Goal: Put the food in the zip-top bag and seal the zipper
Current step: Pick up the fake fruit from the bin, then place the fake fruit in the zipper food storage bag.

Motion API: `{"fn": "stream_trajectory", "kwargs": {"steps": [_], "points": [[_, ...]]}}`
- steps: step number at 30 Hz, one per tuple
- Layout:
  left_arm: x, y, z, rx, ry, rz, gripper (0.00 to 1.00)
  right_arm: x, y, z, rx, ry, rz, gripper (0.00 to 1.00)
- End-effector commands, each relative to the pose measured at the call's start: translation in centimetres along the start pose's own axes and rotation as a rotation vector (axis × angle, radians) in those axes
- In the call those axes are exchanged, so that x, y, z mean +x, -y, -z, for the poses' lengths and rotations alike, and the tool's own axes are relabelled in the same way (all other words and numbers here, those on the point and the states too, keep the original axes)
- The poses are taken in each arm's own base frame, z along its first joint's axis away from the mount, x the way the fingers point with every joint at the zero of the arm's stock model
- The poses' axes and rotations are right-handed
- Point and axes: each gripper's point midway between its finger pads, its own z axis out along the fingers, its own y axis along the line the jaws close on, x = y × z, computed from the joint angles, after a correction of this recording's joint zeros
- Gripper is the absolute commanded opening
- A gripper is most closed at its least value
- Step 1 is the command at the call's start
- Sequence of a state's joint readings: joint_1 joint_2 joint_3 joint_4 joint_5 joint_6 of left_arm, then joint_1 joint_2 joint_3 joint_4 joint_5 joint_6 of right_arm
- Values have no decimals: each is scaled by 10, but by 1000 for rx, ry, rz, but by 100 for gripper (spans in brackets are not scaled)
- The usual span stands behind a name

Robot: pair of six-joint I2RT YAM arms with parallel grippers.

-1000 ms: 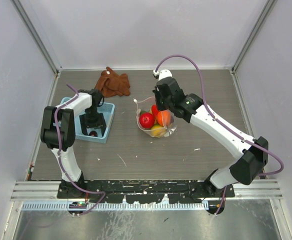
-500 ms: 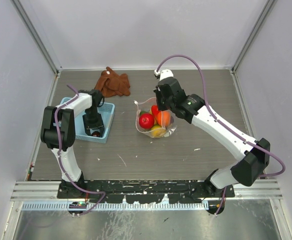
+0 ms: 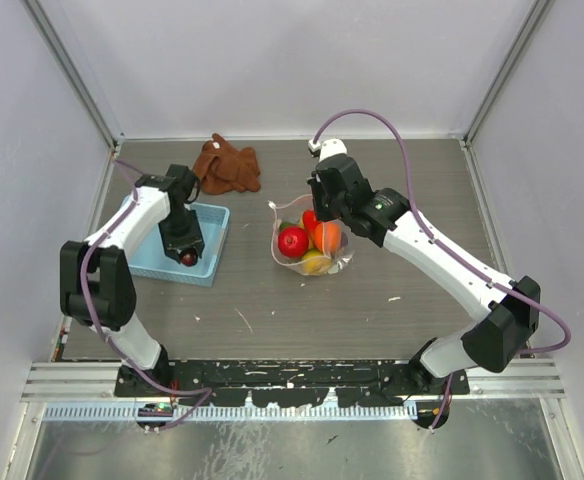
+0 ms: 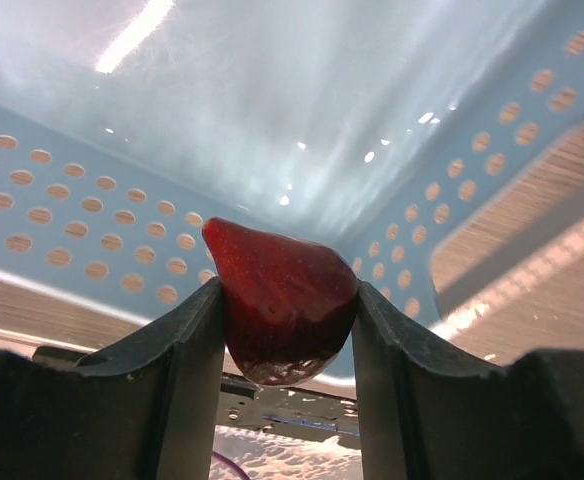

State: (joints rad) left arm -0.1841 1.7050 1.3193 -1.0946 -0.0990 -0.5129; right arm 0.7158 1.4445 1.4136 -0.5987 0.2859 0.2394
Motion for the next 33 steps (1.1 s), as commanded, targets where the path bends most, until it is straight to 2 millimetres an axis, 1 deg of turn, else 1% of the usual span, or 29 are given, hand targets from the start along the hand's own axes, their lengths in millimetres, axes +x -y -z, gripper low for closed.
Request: {"fn": "stream_trajectory", "kwargs": {"steps": [1, 6, 10, 14, 15, 16, 19, 23, 25, 27, 33], "points": [[-7, 17, 40, 98, 130, -8, 31, -30, -4, 12, -23, 92, -42, 0], [-6, 45, 78, 201, 273, -59, 29, -30, -5, 12, -26, 89, -45, 0], [1, 73, 109, 318, 389, -106, 28, -31, -5, 13, -30, 89, -48, 0], [9, 96, 142, 430, 490, -143, 27, -30, -6, 13, -35, 86, -48, 0], [10, 102, 153, 472, 526, -151, 27, -29, -7, 13, -35, 83, -48, 0], [15, 108, 160, 497, 542, -168, 28, -29, -7, 12, -36, 83, -48, 0], [25, 128, 192, 607, 632, -214, 28, -29, -8, 12, -40, 80, -47, 0], [45, 157, 224, 738, 711, -302, 28, -28, -9, 11, -42, 78, -48, 0], [53, 170, 235, 793, 741, -335, 29, -28, -9, 11, -45, 78, -49, 0], [59, 183, 240, 831, 756, -359, 29, -28, -10, 12, -48, 78, -50, 0], [69, 220, 240, 919, 768, -398, 31, -28, -9, 13, -50, 79, -51, 0]]}}
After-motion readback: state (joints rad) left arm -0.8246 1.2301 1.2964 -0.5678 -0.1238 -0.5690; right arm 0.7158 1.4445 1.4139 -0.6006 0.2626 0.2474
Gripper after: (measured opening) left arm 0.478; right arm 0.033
